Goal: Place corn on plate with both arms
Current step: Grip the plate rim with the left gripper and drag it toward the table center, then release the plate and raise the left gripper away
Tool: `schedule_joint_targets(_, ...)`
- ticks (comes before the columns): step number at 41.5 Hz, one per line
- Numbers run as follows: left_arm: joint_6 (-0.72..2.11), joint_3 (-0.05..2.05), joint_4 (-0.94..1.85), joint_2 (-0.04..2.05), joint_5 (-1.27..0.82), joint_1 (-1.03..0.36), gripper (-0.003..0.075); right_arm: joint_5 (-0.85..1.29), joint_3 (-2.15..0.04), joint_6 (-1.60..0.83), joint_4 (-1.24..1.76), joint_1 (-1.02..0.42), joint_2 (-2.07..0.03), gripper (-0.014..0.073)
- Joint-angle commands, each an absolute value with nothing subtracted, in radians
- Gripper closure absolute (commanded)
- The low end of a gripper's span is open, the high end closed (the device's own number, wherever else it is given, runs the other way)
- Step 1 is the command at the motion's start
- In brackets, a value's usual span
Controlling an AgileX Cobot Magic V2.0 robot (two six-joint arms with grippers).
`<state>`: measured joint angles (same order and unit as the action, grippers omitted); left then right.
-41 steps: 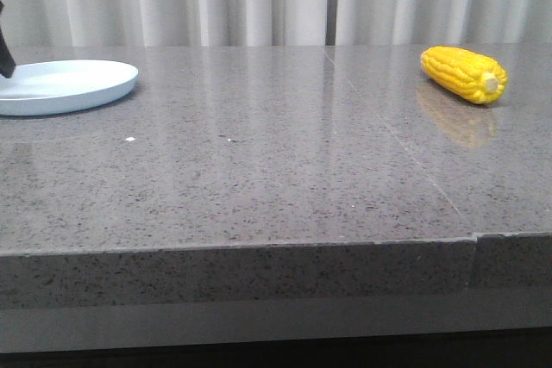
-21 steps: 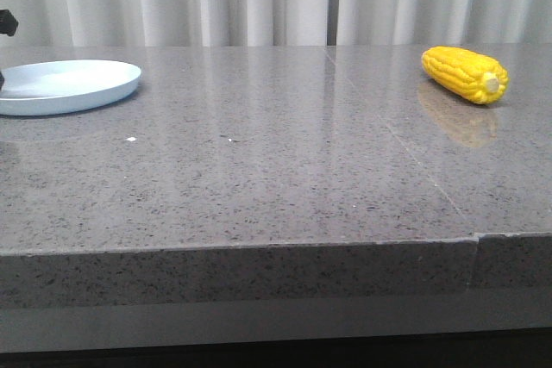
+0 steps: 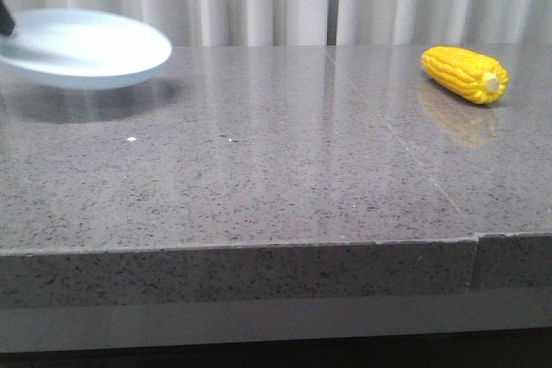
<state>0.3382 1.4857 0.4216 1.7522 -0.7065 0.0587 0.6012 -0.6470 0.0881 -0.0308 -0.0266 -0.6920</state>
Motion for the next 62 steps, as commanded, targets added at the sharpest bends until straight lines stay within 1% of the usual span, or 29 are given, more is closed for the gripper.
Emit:
schedule_joint_targets(1, 0.338, 1.517, 0.471, 1.672, -0.676, 0.005, 0.074, 0.536, -0.678, 0.082, -0.042, -0.024, -0.696, -0.001)
schedule_joint_targets(12, 0.338, 1.517, 0.534, 1.694, -0.637, -0.148, 0.074, 0.536, -0.678, 0.082, -0.042, -0.024, -0.696, -0.001)
schedule_joint_targets(24, 0.338, 1.517, 0.613, 1.776, -0.484, -0.284, 0.0741, 0.536, -0.678, 0.082, -0.042, -0.024, -0.696, -0.001)
schedule_joint_targets(33, 0.338, 1.517, 0.614, 1.836, -0.468, -0.341, 0.074, 0.536, -0.678, 0.082, -0.042, -0.024, -0.696, -0.001)
schedule_joint_targets(44, 0.338, 1.517, 0.589, 1.856, -0.528, -0.347, 0.0735, 0.536, -0.678, 0.082, -0.042, -0.024, -0.696, -0.001)
schedule_joint_targets(47, 0.338, 1.517, 0.589, 1.856, -0.547, -0.347, 0.0682, 0.536, -0.678, 0.082, -0.042, -0.024, -0.696, -0.001)
schedule_joint_targets(50, 0.338, 1.517, 0.589, 1.856, -0.558, -0.347, 0.0555, 0.536, -0.678, 0.082, -0.042, -0.024, -0.696, -0.001)
schedule_joint_targets(54, 0.338, 1.517, 0.589, 1.856, -0.566, -0.347, 0.0356, 0.536, -0.678, 0.082, -0.042, -0.024, -0.696, -0.001)
schedule_joint_targets(56, 0.338, 1.517, 0.589, 1.856, -0.566, -0.347, 0.0278, 0.536, -0.678, 0.082, -0.042, -0.024, -0.696, -0.001)
schedule_joint_targets(59, 0.338, 1.517, 0.589, 1.849, -0.57, -0.345, 0.022, 0.536, -0.678, 0.082, -0.042, -0.024, -0.696, -0.001)
schedule_joint_targets(62, 0.338, 1.517, 0.578, 1.83, -0.574, -0.345, 0.0213, 0.536, -0.678, 0.082, -0.042, -0.024, -0.696, -0.001)
